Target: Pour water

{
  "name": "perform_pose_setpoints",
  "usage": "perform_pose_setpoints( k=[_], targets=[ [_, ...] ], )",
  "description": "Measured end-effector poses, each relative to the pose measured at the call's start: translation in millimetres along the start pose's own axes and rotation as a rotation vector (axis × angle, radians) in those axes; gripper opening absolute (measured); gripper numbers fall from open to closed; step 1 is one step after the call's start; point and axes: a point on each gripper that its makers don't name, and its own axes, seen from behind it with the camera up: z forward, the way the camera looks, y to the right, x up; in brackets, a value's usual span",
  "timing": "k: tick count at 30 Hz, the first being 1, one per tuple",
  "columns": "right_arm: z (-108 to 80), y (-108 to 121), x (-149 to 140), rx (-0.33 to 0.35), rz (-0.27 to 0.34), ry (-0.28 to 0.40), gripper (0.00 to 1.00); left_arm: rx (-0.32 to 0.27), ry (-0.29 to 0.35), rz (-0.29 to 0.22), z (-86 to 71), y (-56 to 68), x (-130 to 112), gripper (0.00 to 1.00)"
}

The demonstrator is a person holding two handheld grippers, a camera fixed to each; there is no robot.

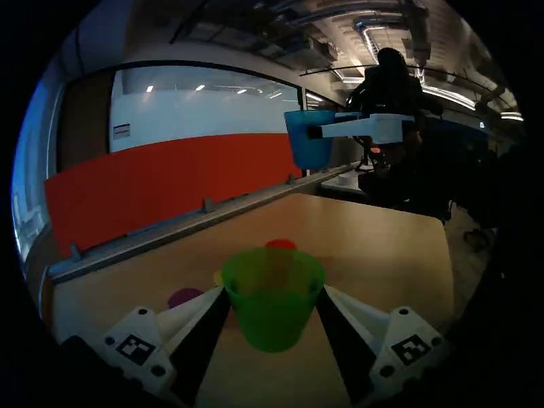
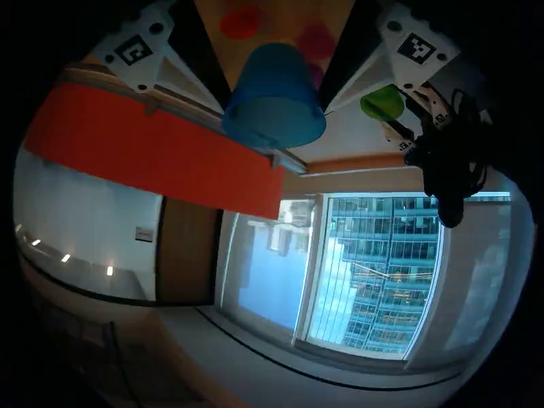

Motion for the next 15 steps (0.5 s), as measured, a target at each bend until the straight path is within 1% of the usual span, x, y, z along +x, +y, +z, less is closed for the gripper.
perform_pose_setpoints(
  k=[6, 15],
  targets=[
    [-0.2, 4, -10, 0.004, 0.008, -0.019, 0.89, -0.011, -0.049, 0.005, 5.6, 2.1, -11, 0.83],
    [3.2, 6, -36, 0.021, 0.013, -0.073, 0.89, -0.024, -0.126, 0.015, 7.1, 0.8, -30, 0.84]
  ],
)
